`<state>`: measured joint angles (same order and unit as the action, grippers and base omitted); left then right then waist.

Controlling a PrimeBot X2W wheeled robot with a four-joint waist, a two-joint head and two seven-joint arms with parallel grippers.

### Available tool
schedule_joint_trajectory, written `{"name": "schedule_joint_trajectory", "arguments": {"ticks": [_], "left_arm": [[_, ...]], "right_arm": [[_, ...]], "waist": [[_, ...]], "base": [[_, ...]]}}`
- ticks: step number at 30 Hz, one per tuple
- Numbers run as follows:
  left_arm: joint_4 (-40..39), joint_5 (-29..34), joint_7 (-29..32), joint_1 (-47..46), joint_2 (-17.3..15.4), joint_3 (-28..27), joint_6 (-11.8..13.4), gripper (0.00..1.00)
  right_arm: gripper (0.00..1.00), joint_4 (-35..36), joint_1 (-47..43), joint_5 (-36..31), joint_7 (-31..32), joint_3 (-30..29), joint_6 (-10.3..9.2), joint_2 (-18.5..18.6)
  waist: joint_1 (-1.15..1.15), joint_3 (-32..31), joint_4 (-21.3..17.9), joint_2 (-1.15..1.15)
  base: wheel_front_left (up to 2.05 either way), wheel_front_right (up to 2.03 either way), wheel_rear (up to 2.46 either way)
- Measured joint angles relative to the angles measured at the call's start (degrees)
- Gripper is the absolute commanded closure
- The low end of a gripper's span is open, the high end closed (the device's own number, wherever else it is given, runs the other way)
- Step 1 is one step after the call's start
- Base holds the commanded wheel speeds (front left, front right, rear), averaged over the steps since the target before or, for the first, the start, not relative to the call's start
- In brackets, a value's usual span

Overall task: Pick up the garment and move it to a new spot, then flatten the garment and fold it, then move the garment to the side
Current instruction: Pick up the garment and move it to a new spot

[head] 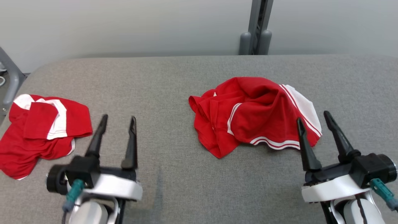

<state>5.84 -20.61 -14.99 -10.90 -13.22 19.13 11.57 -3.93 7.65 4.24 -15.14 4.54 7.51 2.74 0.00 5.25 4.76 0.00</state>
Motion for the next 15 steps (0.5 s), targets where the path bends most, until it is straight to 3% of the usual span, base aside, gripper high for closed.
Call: {"name": "schedule_joint_trajectory", "arguments": {"ticks": [7, 15], "left_arm": [[-3.0, 5.3, 0.0, 7.7, 6.4, -4.0, -2.8, 0.00], [-4.4, 8.5, 0.0, 9.3, 9.7, -9.1, -5.4, 0.00]], "right_arm": [[0.00, -1.0, -1.6, 0.6, 0.0, 1.9, 0.00, 0.0], [0.00, -2.0, -1.7, 0.6, 0.0, 3.1, 0.00, 0.0]], "waist": [[0.00, -2.0, 0.7, 0.00], [0.00, -1.2, 0.5, 0.00]], "base": [[0.00, 0.00, 0.00], [0.00, 0.00, 0.00]]}}
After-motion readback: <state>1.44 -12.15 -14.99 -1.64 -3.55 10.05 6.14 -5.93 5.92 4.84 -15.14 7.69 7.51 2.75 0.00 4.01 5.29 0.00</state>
